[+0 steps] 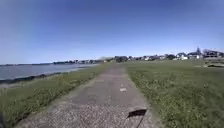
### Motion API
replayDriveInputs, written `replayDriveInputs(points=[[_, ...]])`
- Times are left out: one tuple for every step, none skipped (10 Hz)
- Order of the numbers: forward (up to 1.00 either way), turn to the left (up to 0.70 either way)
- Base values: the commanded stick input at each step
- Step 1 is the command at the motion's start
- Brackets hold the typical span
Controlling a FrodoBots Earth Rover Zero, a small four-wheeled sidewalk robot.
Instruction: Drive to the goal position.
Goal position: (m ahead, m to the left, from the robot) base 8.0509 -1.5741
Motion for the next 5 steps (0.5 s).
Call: replayDriveInputs(points=[[0.7, 0.0], [0.7, 0.0], [0.7, 0.0], [0.7, 0.0], [0.7, 0.0]])
